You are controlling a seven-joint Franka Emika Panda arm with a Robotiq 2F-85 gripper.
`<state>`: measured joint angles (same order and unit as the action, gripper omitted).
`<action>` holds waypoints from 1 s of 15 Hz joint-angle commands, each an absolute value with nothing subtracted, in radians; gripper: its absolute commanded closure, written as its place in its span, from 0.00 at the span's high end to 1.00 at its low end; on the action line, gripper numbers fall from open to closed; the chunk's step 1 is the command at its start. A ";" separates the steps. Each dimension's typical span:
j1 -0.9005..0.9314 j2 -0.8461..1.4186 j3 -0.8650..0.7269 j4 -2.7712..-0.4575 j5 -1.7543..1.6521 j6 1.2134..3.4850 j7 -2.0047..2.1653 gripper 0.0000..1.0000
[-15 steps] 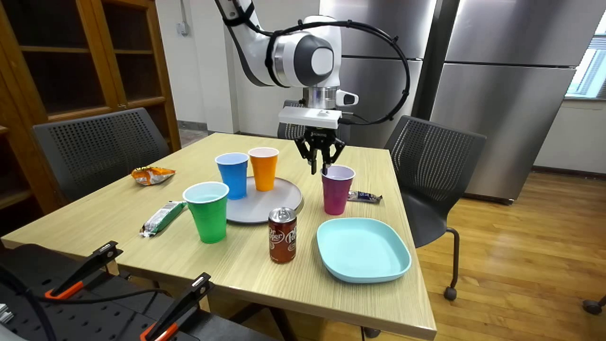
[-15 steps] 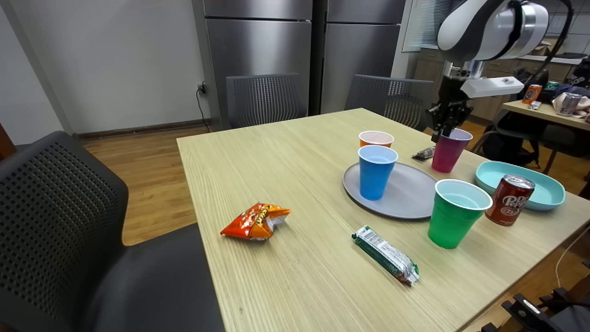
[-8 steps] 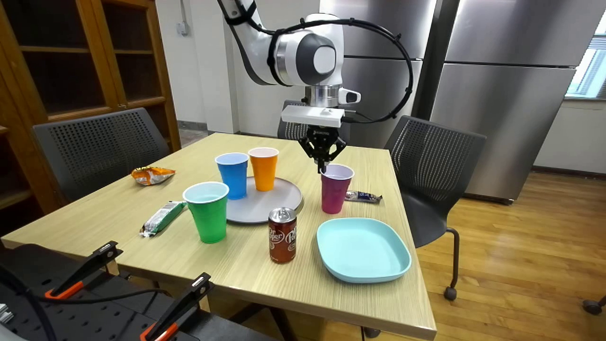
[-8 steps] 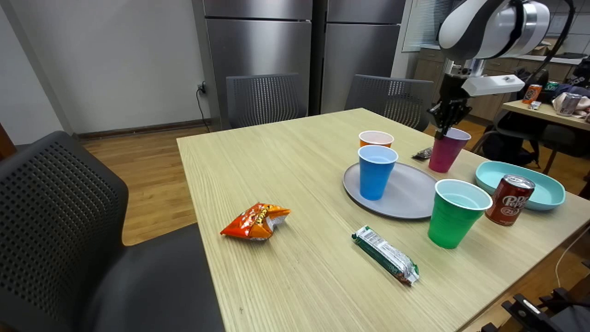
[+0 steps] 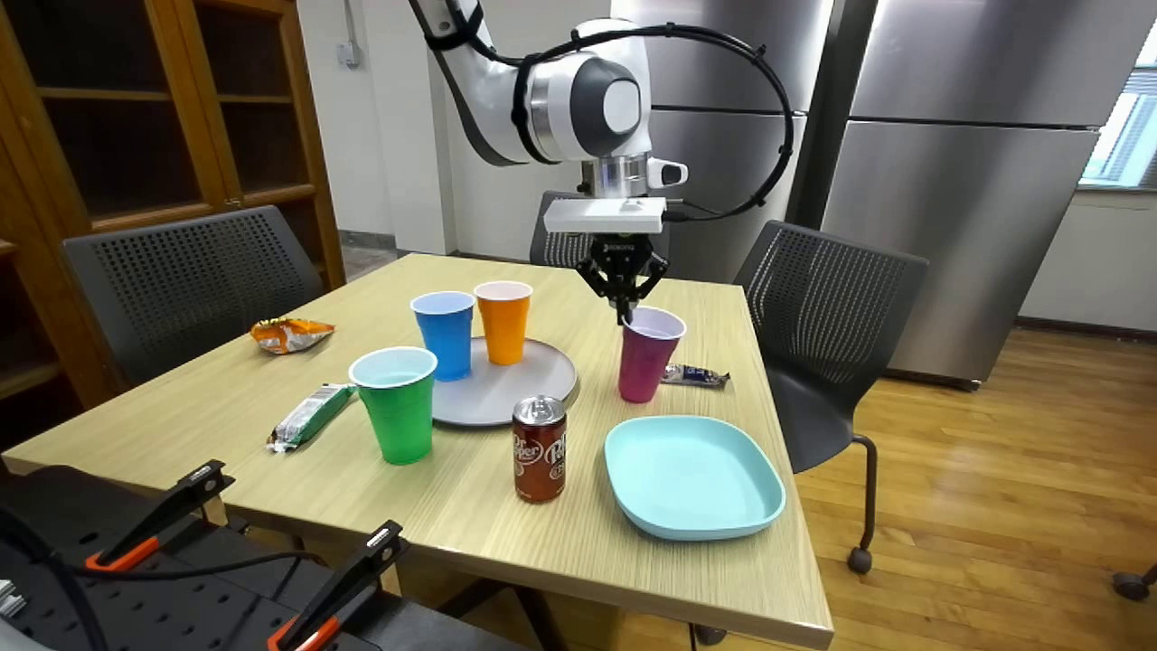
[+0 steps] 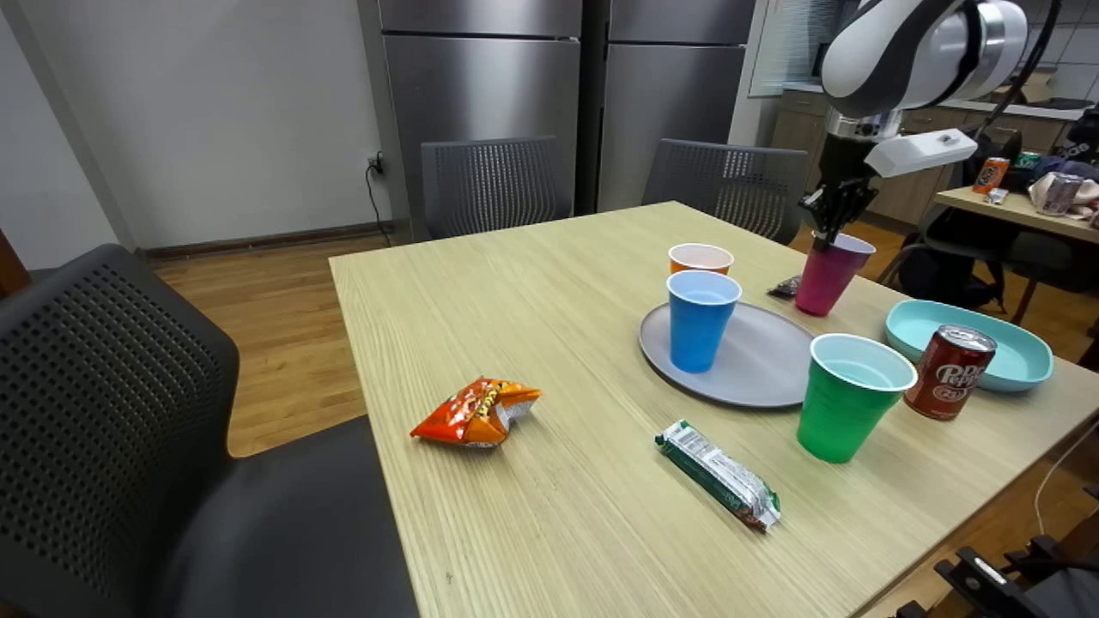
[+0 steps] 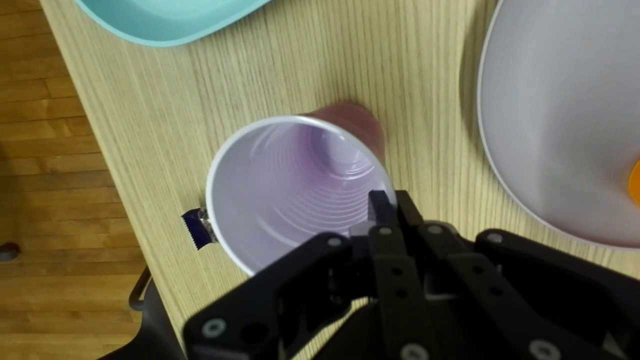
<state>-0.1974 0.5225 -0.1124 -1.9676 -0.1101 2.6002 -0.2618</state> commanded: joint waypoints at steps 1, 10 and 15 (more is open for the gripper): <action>-0.171 0.468 -0.125 -2.021 -0.172 2.628 -0.259 0.01; -0.136 0.359 -0.111 -2.133 -0.220 2.664 -0.266 0.01; -0.137 0.279 -0.070 -2.208 -0.179 2.648 -0.296 0.01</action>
<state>-0.1311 0.3646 -0.0981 -2.1271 -0.1961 2.6495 -0.2618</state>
